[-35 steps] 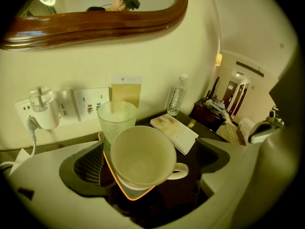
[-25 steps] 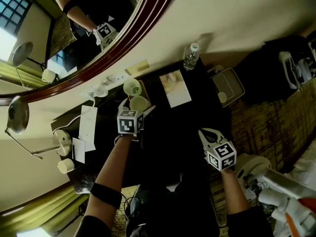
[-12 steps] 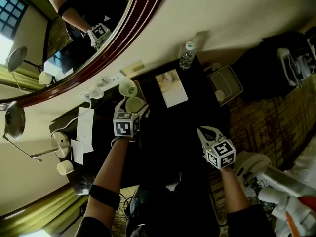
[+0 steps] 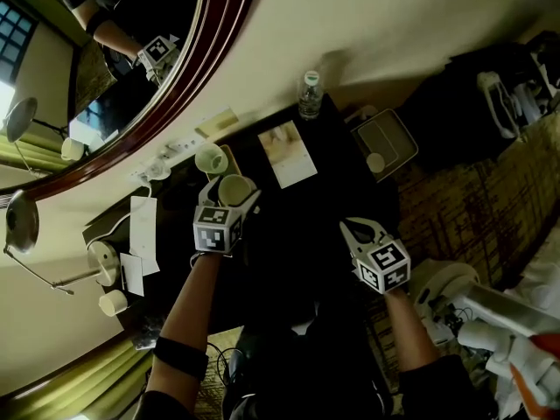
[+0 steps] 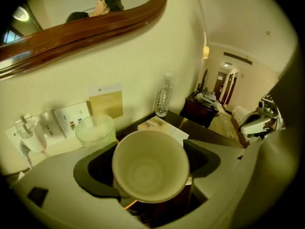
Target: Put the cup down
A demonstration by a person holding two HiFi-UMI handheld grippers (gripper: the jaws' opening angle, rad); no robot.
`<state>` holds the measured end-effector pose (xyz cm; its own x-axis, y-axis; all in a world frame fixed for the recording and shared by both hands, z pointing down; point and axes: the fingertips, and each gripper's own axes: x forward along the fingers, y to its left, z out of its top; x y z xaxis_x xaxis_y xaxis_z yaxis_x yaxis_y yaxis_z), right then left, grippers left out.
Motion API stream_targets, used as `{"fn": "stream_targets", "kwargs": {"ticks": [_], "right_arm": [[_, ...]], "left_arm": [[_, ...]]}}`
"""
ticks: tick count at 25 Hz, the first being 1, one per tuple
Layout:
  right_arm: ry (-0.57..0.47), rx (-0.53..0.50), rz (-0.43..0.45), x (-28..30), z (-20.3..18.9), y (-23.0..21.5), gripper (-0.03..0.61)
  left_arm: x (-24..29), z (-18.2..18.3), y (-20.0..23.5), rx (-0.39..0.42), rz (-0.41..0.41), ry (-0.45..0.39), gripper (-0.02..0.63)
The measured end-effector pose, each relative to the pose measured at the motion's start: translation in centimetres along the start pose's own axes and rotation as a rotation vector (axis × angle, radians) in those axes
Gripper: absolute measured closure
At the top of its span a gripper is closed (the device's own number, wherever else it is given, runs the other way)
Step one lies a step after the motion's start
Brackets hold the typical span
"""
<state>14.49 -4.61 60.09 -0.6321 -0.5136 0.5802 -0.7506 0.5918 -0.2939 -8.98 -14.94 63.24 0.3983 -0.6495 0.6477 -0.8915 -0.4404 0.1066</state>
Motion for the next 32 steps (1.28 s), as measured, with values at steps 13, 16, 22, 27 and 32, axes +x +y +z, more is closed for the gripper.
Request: {"fn": "stream_targets", "kwargs": {"ticks": [13, 16, 22, 27, 32], "right_arm": [[-0.048, 0.019, -0.048, -3.0, 0.4, -2.3, 0.577], [-0.053, 0.028, -0.068, -3.9, -0.1, -3.1, 0.577], [-0.056, 0.034, -0.091, -5.0, -1.2, -4.1, 0.577], [-0.059, 0.042, -0.103, -5.6, -1.7, -4.6, 0.577], [-0.056, 0.054, -0.108, -6.1, -2.4, -4.9, 0.577]], "left_arm": [[1.7, 3.0, -14.9, 0.161, -0.299, 0.053, 0.190], [2.4, 2.7, -17.1, 0.179, -0.341, 0.073, 0.190], [3.9, 1.3, -19.5, 0.202, -0.397, 0.099, 0.190], [4.8, 0.2, -20.0, 0.226, -0.407, 0.128, 0.190], [5.3, -0.7, -20.1, 0.240, -0.398, 0.136, 0.190]]}}
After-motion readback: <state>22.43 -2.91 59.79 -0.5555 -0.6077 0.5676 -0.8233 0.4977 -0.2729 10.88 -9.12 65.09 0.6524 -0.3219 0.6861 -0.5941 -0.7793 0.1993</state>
